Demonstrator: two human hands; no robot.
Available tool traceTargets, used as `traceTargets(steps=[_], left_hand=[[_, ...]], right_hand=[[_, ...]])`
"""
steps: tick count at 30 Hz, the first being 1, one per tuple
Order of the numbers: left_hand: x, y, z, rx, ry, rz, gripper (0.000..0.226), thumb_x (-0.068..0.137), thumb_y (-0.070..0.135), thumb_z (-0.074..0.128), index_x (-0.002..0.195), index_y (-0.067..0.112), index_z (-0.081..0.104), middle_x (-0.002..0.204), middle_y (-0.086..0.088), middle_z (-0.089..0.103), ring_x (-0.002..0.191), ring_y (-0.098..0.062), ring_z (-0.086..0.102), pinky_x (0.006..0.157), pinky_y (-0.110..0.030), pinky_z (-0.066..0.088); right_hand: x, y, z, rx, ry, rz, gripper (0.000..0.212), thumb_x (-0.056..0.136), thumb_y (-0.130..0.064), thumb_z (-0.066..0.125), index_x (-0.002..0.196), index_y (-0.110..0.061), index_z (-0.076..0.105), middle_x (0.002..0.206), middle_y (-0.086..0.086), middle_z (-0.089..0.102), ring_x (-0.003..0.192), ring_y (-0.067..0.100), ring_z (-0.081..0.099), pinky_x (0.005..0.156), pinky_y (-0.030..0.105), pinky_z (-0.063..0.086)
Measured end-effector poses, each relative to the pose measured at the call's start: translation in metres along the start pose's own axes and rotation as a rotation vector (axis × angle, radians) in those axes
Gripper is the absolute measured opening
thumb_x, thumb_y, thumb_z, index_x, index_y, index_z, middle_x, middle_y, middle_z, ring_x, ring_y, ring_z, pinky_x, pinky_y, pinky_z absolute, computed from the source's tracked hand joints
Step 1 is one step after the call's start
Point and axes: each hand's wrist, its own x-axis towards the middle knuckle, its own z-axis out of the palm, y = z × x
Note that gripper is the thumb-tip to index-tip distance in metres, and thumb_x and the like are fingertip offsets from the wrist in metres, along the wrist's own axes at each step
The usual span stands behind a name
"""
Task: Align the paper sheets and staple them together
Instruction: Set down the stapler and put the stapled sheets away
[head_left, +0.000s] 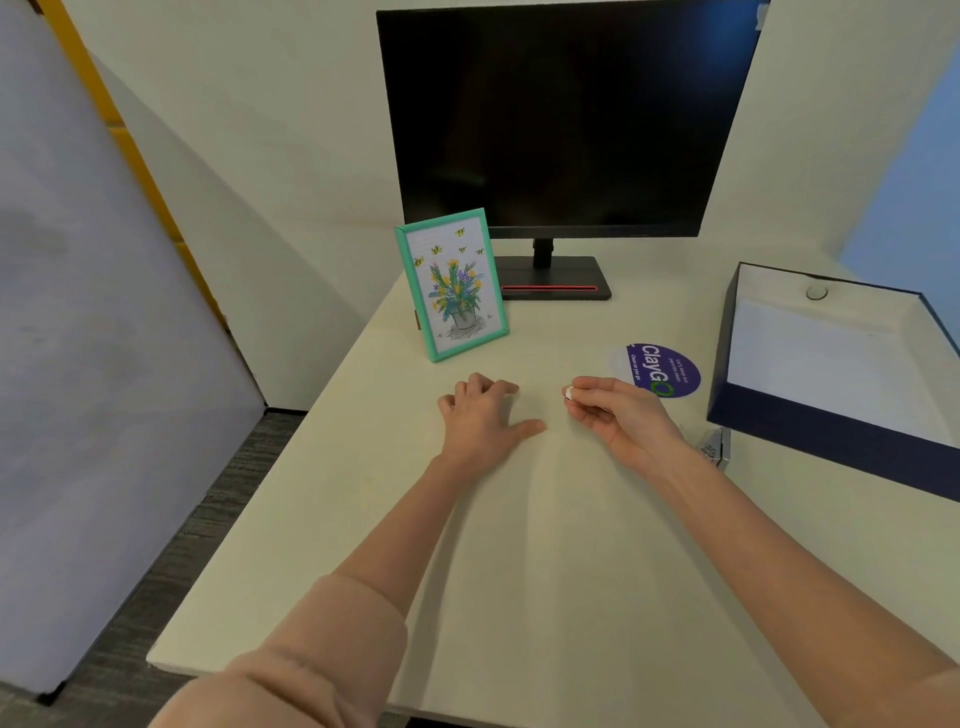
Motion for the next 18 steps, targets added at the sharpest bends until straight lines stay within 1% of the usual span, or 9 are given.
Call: traceTargets(steps=[3, 5, 6, 8, 10, 14, 16, 18], left_hand=[[-0.002, 0.004, -0.001, -0.117, 0.052, 0.003, 0.036, 0.086, 0.048, 0.058, 0.115, 0.028, 0.061, 0.113, 0.002, 0.053, 0.112, -0.017, 0.048, 0.097, -0.034, 0.025], [-0.008, 0.002, -0.007, -0.177, 0.055, 0.004, 0.023, 0.091, 0.036, 0.055, 0.109, 0.024, 0.065, 0.105, 0.001, 0.057, 0.101, -0.021, 0.058, 0.097, -0.037, 0.035], [-0.012, -0.001, -0.011, -0.178, 0.057, 0.004, 0.020, 0.092, 0.030, 0.054, 0.105, 0.021, 0.066, 0.101, 0.000, 0.058, 0.095, -0.023, 0.060, 0.095, -0.040, 0.040], [-0.021, -0.008, -0.015, -0.140, 0.070, 0.000, 0.017, 0.091, 0.022, 0.054, 0.099, 0.017, 0.068, 0.095, -0.003, 0.059, 0.088, -0.025, 0.061, 0.091, -0.043, 0.045], [-0.032, -0.011, -0.017, -0.117, 0.091, -0.006, 0.014, 0.088, 0.020, 0.058, 0.094, 0.016, 0.070, 0.091, -0.003, 0.059, 0.085, -0.025, 0.061, 0.088, -0.041, 0.046], [-0.048, -0.005, -0.014, -0.164, 0.160, -0.008, 0.011, 0.084, 0.014, 0.060, 0.085, 0.013, 0.071, 0.084, -0.003, 0.063, 0.077, -0.022, 0.060, 0.079, -0.035, 0.048], [-0.050, -0.003, -0.013, -0.172, 0.180, 0.005, 0.012, 0.085, 0.014, 0.059, 0.086, 0.013, 0.072, 0.084, -0.003, 0.066, 0.077, -0.022, 0.061, 0.076, -0.033, 0.048], [-0.052, -0.001, -0.012, -0.128, 0.181, 0.067, 0.015, 0.089, 0.017, 0.055, 0.083, 0.015, 0.068, 0.083, -0.003, 0.069, 0.079, -0.025, 0.061, 0.075, -0.034, 0.046]], right_hand=[[-0.001, 0.000, 0.001, 0.011, 0.008, 0.001, 0.014, 0.082, 0.014, 0.059, 0.083, 0.000, 0.062, 0.082, 0.014, 0.066, 0.078, 0.020, 0.065, 0.071, 0.021, 0.057], [-0.002, -0.002, -0.001, 0.009, 0.008, 0.001, 0.014, 0.082, 0.014, 0.060, 0.083, 0.000, 0.063, 0.082, 0.014, 0.066, 0.078, 0.019, 0.065, 0.071, 0.021, 0.057], [-0.002, -0.003, -0.002, 0.009, 0.009, 0.000, 0.014, 0.082, 0.014, 0.060, 0.083, 0.000, 0.063, 0.082, 0.014, 0.066, 0.078, 0.019, 0.065, 0.071, 0.021, 0.057], [-0.002, -0.005, -0.004, 0.006, 0.012, -0.001, 0.014, 0.081, 0.013, 0.060, 0.084, 0.000, 0.063, 0.083, 0.014, 0.066, 0.079, 0.019, 0.066, 0.071, 0.021, 0.058], [-0.002, -0.006, -0.004, 0.007, 0.015, 0.000, 0.015, 0.081, 0.013, 0.061, 0.084, -0.001, 0.063, 0.083, 0.013, 0.067, 0.079, 0.019, 0.066, 0.069, 0.020, 0.059], [-0.003, -0.007, -0.003, 0.001, 0.013, 0.000, 0.015, 0.081, 0.013, 0.061, 0.084, -0.001, 0.064, 0.083, 0.013, 0.067, 0.079, 0.019, 0.066, 0.069, 0.020, 0.059], [-0.004, -0.007, -0.003, 0.001, 0.008, -0.001, 0.015, 0.082, 0.013, 0.060, 0.084, -0.001, 0.063, 0.084, 0.013, 0.066, 0.079, 0.019, 0.066, 0.070, 0.021, 0.058], [-0.004, -0.006, -0.005, 0.004, 0.004, -0.003, 0.015, 0.082, 0.013, 0.059, 0.083, -0.001, 0.063, 0.083, 0.013, 0.066, 0.079, 0.019, 0.065, 0.071, 0.021, 0.057]])
